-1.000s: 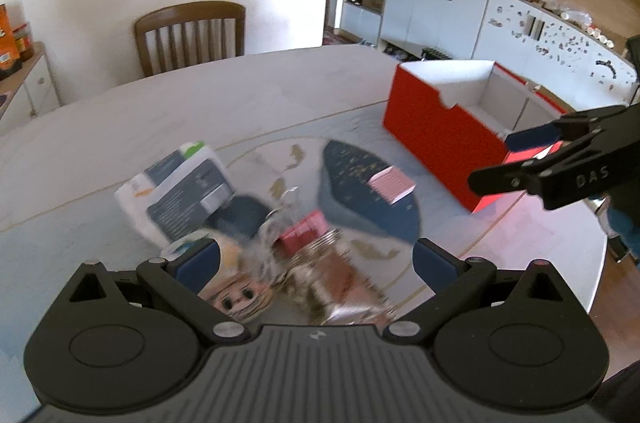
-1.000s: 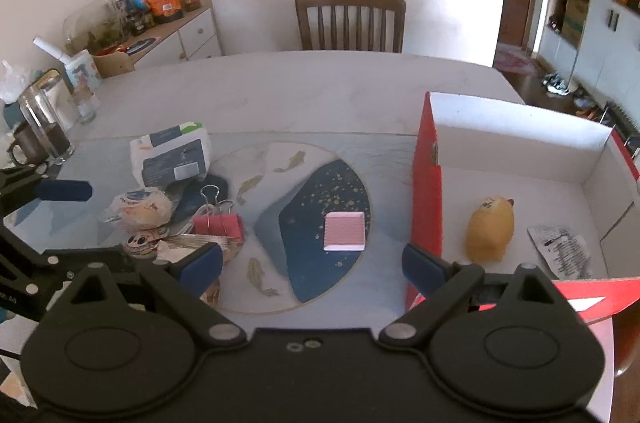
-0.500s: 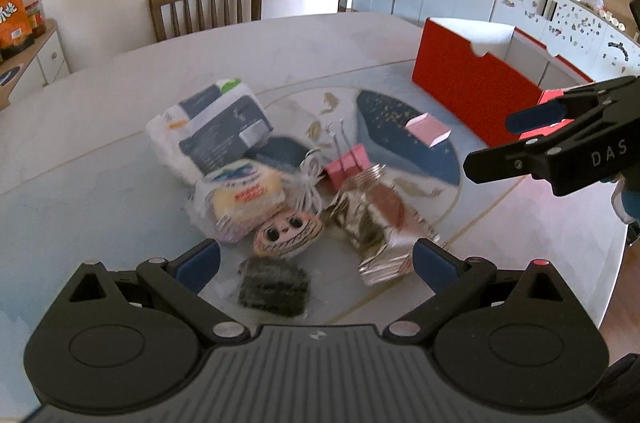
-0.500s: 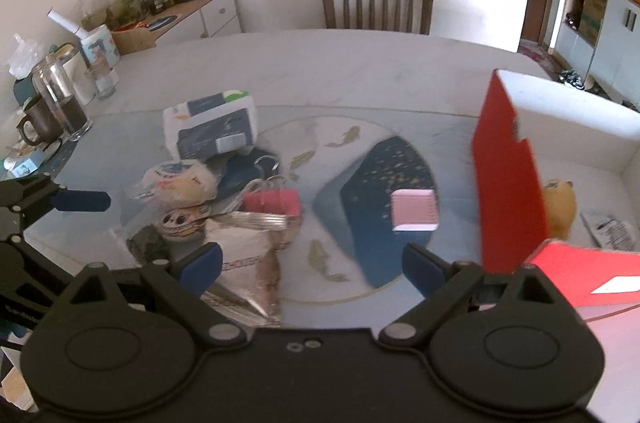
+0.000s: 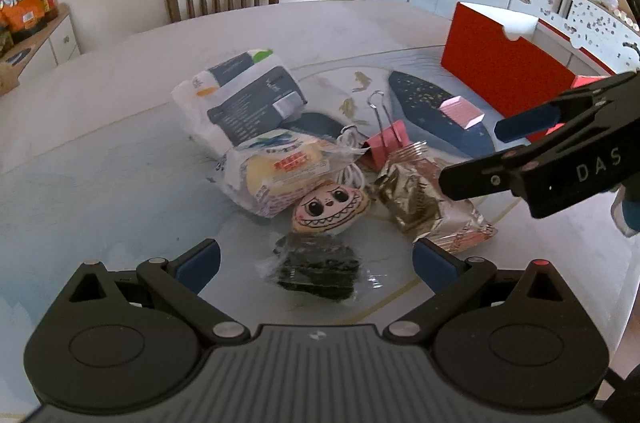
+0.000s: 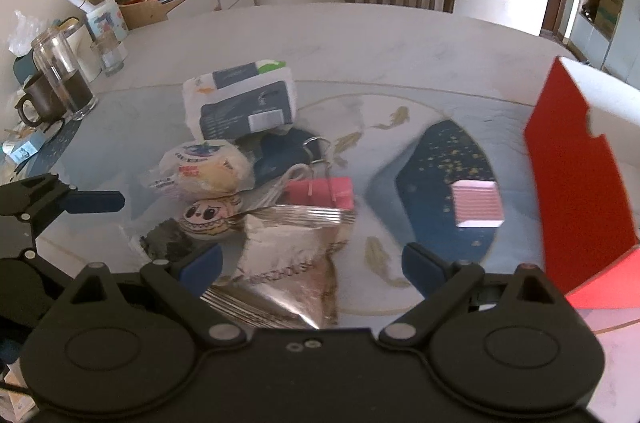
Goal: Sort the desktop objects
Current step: 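Move left tool toward black seaweed packet while right tool approaches silver foil bag, then close left gripper on seaweed packet while right gripper closes on foil bag, then carry seaweed packet with left tool while right tool carries foil bag to box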
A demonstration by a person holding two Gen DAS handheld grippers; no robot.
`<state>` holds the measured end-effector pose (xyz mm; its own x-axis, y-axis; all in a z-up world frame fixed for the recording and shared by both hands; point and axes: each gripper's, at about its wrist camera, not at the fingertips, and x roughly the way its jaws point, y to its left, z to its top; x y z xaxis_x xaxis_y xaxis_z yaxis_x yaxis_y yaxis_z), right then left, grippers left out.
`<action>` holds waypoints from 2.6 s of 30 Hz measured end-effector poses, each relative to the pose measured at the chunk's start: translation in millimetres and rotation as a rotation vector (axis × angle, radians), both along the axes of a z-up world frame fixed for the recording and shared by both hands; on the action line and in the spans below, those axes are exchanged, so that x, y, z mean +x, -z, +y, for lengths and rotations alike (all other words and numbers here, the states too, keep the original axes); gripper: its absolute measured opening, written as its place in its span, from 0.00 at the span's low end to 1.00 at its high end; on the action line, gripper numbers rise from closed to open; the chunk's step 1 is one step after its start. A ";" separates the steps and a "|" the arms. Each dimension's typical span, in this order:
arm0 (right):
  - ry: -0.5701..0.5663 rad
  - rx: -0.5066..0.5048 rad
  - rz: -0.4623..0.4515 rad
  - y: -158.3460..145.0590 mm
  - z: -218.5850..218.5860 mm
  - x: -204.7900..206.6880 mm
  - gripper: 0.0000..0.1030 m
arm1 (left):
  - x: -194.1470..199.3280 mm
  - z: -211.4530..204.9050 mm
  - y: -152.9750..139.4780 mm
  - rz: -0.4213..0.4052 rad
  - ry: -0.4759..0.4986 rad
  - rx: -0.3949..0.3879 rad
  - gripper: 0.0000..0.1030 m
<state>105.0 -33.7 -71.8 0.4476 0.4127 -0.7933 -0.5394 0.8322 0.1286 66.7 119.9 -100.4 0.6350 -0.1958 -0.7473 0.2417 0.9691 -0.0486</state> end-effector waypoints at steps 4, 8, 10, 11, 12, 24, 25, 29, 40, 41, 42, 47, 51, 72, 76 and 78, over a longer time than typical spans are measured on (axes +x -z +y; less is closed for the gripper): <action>-0.003 0.000 0.021 7.6 7.6 4.8 0.94 | 1.6 5.1 5.9 0.013 -0.016 -0.004 0.99; 0.003 -0.016 0.051 17.3 12.6 11.1 0.92 | 4.4 5.7 11.7 0.026 -0.027 0.009 0.99; 0.010 -0.025 0.068 23.2 13.5 14.4 0.87 | 5.4 5.0 13.1 0.024 -0.027 0.016 0.99; 0.011 -0.028 0.079 26.1 13.8 16.3 0.85 | 6.0 4.2 13.4 0.024 -0.026 0.019 0.99; 0.007 -0.027 0.089 28.5 13.7 17.2 0.84 | 6.6 2.9 13.5 0.020 -0.023 0.024 0.98; -0.008 -0.028 0.100 37.0 16.7 19.3 0.79 | 11.4 -11.3 18.8 0.020 0.021 0.072 0.75; -0.010 -0.025 0.101 36.9 17.0 19.2 0.78 | 11.2 -12.0 18.9 0.021 0.024 0.073 0.71; -0.023 -0.020 0.109 36.2 18.9 18.1 0.71 | 10.2 -12.4 18.9 0.026 0.021 0.064 0.66; -0.038 -0.026 0.095 29.9 16.9 12.6 0.50 | 5.6 -14.1 14.0 0.027 0.013 0.040 0.46; -0.038 -0.026 0.095 29.3 15.9 12.4 0.48 | 5.1 -14.8 13.4 0.027 0.013 0.038 0.45; -0.037 -0.026 0.094 28.6 14.7 11.9 0.47 | 4.7 -15.5 12.9 0.029 0.012 0.038 0.45; -0.030 -0.028 0.087 25.3 8.8 10.1 0.43 | 0.0 -15.6 9.9 0.027 -0.002 0.029 0.42; -0.015 -0.021 0.096 22.8 0.6 8.3 0.42 | -4.7 -14.4 5.7 0.027 -0.014 0.009 0.41; 0.040 0.011 0.068 -7.1 -37.3 -2.0 0.42 | -10.7 -40.3 -32.8 -0.020 0.008 -0.038 0.41; 0.054 0.009 0.053 -14.4 -46.0 -2.3 0.42 | -6.8 -47.6 -41.6 -0.032 0.018 -0.041 0.41; 0.060 0.009 0.045 -18.7 -51.2 -2.5 0.42 | -4.7 -52.6 -45.7 -0.038 0.027 -0.044 0.41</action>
<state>102.4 -84.8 -53.2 0.4355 0.3939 -0.8094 -0.4823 0.8613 0.1597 62.0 67.3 -54.7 0.6570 -0.2457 -0.7128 0.2706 0.9593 -0.0813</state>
